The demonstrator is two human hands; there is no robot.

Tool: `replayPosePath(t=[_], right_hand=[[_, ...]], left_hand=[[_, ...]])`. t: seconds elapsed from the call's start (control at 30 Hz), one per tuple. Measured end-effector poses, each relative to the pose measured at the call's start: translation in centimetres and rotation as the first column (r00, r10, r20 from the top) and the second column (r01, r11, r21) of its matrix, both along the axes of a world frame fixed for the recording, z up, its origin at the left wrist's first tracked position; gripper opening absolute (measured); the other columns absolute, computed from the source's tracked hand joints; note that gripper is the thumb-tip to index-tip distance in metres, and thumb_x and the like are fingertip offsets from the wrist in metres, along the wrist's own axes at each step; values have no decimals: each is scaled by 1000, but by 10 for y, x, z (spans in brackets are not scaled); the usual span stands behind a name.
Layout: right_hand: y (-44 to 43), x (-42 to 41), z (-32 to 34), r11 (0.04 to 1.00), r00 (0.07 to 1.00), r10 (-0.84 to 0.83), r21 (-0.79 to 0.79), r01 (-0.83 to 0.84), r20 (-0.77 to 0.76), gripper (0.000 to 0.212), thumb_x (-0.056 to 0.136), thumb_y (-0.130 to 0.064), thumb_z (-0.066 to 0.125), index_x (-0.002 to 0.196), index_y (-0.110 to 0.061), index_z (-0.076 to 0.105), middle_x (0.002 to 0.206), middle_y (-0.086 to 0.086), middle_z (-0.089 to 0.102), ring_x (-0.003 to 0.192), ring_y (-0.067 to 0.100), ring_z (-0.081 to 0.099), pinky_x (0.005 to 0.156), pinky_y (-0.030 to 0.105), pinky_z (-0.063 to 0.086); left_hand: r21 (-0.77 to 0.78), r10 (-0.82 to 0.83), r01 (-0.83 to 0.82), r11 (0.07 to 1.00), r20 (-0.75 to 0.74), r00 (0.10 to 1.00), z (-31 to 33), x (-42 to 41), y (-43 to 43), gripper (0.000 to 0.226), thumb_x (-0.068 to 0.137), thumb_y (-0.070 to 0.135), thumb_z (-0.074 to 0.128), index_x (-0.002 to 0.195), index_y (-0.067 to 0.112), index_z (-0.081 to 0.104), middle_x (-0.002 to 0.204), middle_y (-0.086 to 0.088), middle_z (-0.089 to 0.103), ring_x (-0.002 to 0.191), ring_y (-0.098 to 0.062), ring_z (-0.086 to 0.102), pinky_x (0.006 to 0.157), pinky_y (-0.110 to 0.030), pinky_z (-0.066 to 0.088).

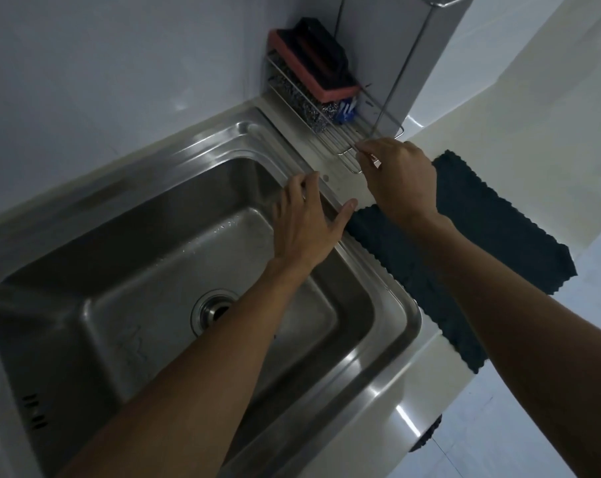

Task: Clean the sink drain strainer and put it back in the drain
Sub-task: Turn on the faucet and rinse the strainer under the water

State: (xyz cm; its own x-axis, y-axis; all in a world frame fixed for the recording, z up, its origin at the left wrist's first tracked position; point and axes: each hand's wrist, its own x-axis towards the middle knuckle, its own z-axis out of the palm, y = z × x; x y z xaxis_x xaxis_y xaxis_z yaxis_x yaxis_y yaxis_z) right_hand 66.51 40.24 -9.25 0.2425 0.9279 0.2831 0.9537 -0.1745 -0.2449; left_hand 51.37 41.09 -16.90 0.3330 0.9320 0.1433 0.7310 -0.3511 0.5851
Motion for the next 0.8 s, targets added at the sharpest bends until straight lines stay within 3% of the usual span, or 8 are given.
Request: replayPosePath(t=[0.2, 0.5, 0.8], right_hand=[[0, -1, 5, 1000, 1000, 1, -25, 0, 13, 28, 106, -33, 55, 126, -23, 72, 126, -2, 74, 112, 26, 70, 86, 44, 61], [0, 1, 16, 987, 1000, 28, -155, -29, -9, 38, 101, -39, 61, 136, -24, 65, 139, -2, 66, 115, 26, 68, 92, 44, 59], [-32, -12, 36, 996, 997, 79, -48, -79, -8, 55, 95, -54, 64, 141, -24, 56, 138, 3, 63, 107, 29, 69, 80, 45, 60]], left_hand=[[13, -11, 11, 1000, -20, 1000, 1, -1, 1, 82, 94, 73, 50, 152, 15, 39, 150, -8, 40, 137, -24, 43, 111, -42, 42], [5, -25, 25, 1000, -45, 999, 1, -2, 1, 83, 94, 73, 49, 152, 15, 39, 150, -9, 39, 136, -25, 43, 110, -43, 44], [7, -2, 3, 1000, -94, 996, 20, -32, -16, 86, 95, 74, 46, 156, 15, 36, 153, -10, 40, 139, -27, 42, 111, -45, 42]])
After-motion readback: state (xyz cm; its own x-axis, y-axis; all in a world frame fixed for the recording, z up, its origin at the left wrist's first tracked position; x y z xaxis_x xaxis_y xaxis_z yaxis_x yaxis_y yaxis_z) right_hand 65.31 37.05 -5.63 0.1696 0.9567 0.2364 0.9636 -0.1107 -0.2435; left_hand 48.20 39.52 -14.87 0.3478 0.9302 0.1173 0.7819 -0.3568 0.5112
